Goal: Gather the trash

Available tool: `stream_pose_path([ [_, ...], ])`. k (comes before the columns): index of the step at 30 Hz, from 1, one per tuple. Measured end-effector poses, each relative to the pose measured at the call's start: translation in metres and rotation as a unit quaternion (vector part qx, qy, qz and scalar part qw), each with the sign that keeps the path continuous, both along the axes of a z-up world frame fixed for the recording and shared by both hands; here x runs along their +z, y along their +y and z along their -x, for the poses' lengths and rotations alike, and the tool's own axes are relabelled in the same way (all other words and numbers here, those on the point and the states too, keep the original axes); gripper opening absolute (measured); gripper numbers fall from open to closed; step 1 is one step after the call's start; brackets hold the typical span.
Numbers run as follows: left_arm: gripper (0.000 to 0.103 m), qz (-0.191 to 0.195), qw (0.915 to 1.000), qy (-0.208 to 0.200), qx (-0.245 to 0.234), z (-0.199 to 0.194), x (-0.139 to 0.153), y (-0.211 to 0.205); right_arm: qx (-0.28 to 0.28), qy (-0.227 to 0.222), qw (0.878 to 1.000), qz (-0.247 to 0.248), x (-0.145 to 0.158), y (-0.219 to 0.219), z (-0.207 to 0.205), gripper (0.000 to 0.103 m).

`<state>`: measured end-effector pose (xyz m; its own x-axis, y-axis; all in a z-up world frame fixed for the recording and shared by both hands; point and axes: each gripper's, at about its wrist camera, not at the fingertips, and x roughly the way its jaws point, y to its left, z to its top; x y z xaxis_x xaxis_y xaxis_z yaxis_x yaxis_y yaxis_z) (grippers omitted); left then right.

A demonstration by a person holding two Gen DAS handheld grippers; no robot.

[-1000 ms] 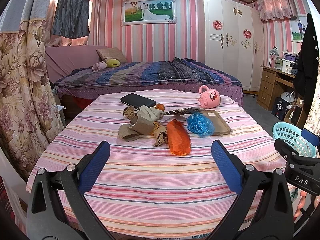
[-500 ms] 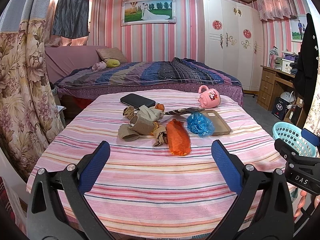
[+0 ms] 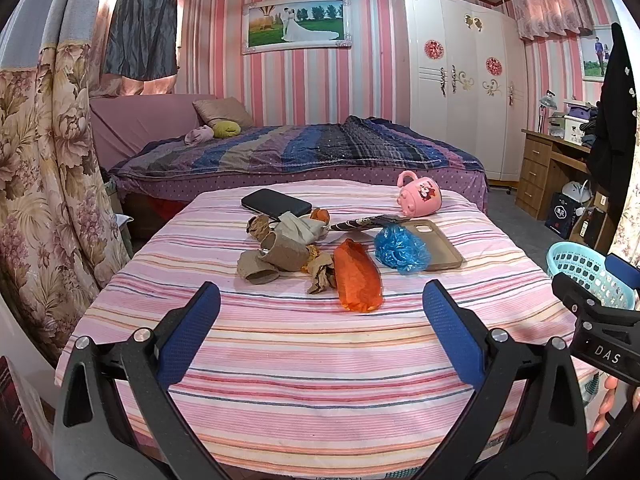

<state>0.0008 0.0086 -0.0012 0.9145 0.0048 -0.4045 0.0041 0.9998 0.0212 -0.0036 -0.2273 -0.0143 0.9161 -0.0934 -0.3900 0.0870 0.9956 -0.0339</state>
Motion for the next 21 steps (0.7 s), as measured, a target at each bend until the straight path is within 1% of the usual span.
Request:
stream_pose_path([
  [13, 0.098, -0.003, 1.0, -0.001, 0.0, 0.0005, 0.0013, -0.004, -0.002, 0.004, 1.0, 0.001, -0.0013, 0.0034, -0.0027, 0.099],
  [21, 0.098, 0.004, 1.0, 0.004, -0.004, -0.0002, 0.002, -0.0019, -0.006, 0.008, 1.0, -0.001, -0.0029, 0.0047, -0.0074, 0.099],
])
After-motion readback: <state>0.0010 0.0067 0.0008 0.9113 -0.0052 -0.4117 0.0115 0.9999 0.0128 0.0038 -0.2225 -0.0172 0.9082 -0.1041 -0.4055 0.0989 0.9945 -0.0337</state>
